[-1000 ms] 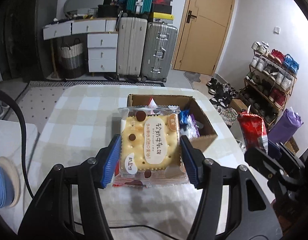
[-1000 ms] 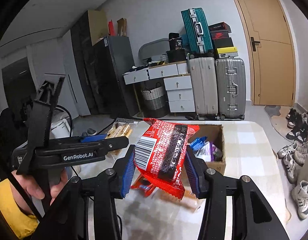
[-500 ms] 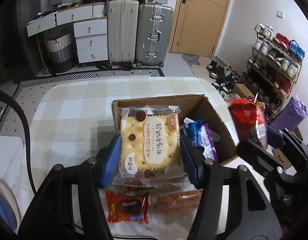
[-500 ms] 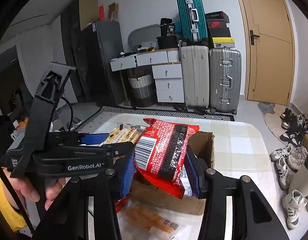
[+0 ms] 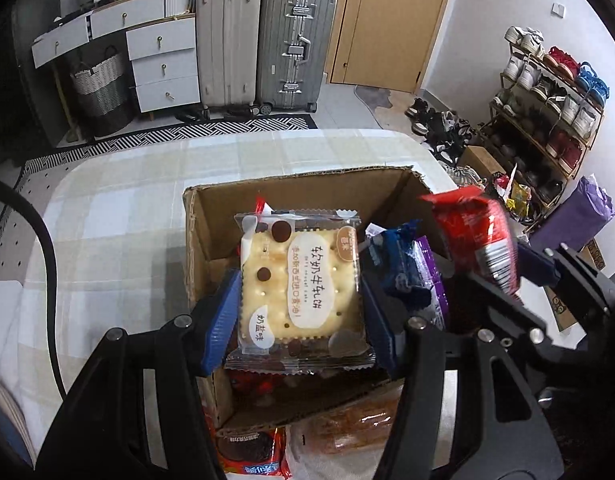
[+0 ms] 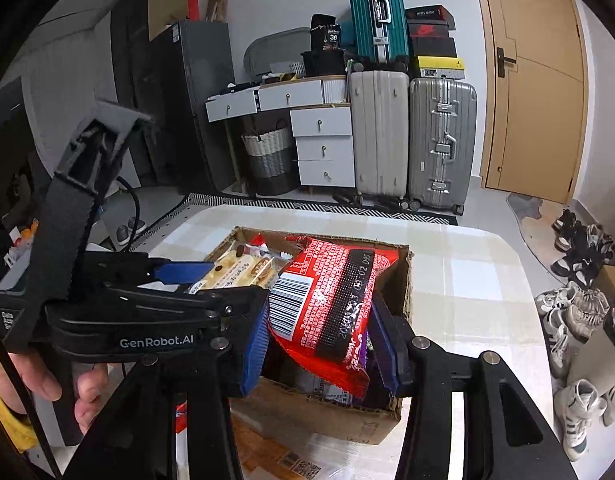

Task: Organize snacks
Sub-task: 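Lower both snacks into the box and open both tools, then withdraw both tools from the box back toward the last two snacks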

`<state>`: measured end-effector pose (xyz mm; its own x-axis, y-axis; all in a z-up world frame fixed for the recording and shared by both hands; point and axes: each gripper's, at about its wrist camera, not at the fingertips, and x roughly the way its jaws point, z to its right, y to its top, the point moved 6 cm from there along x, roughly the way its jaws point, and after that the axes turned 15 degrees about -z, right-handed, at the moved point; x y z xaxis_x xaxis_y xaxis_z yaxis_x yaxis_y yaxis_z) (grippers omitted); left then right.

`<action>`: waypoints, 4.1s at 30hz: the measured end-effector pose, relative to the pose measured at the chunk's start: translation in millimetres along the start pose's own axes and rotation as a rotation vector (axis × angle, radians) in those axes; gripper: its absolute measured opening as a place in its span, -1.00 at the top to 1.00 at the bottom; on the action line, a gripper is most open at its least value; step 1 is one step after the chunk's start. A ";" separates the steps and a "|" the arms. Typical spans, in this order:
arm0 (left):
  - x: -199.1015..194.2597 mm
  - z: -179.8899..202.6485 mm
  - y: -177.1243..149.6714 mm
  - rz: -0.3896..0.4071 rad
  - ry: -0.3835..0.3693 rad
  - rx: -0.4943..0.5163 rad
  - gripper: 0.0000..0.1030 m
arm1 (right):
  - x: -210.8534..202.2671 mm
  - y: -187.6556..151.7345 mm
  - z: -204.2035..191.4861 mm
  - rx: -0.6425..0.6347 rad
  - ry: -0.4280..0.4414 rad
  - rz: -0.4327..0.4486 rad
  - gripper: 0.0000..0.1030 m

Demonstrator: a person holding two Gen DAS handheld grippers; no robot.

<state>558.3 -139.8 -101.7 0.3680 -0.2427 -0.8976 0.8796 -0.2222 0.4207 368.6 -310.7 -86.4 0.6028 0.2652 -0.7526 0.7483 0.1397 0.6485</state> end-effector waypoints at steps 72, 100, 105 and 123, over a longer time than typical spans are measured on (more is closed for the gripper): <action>-80.0 3.5 -69.2 0.078 0.054 -0.033 -0.98 | 2.7 1.9 -5.6 -0.012 -0.082 -0.028 -0.95; -314.6 58.9 -212.3 0.354 0.159 -0.006 -0.98 | -201.3 -76.9 -66.9 0.034 -0.070 0.208 -0.97; -354.1 65.7 -262.7 0.394 0.184 -0.026 -0.98 | -234.7 -105.6 -85.4 0.018 -0.073 0.242 -0.97; -387.9 11.3 -388.7 0.542 0.166 -0.220 -0.98 | -242.8 -194.1 -122.2 0.004 -0.019 0.345 -0.98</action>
<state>70.3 30.1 84.5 0.8072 -0.1120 -0.5796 0.5893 0.0968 0.8021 43.1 -285.6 -15.6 0.8255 0.2783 -0.4910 0.5004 0.0415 0.8648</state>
